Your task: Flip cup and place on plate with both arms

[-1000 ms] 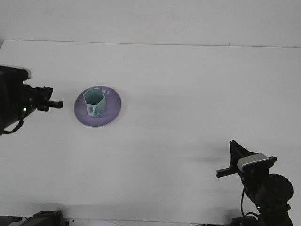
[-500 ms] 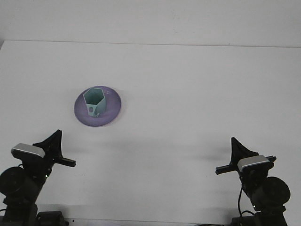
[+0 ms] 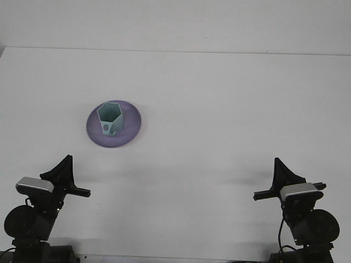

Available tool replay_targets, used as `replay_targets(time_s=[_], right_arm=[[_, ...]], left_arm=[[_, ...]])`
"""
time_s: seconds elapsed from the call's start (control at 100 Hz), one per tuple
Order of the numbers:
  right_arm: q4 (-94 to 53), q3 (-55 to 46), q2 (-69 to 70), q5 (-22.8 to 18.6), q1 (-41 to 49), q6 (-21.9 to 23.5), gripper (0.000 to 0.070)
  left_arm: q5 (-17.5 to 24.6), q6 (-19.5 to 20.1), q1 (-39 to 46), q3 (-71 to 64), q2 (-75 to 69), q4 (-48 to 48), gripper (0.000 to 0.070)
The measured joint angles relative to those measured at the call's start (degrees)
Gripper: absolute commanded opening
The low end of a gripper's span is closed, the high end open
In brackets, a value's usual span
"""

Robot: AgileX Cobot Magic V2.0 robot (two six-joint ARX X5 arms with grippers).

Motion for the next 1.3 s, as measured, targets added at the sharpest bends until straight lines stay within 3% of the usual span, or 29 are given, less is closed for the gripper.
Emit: replay_targets(time_s=[0.68,0.75,0.9,1.3], right_arm=[[0.07,0.0,0.0,0.0,0.0,0.0,0.0],[0.07,0.0,0.0,0.0,0.0,0.0,0.0],[0.07,0.0,0.0,0.0,0.0,0.0,0.0],[0.07,0.0,-0.02,0.0,0.0,0.0,0.0]], left_arm=[[-0.44,0.02,-0.02,-0.22,-1.05,0.15,0.0015],[-1.51,0.09,-0.09,-1.79,-2.89,1.4,0.0015],[-8.46,0.0,-1.33,-9.11,-7.1,6.51,0.0015],[-8.46,-4.02,-1.7,-22.12,-14.05,10.14,0.0015]])
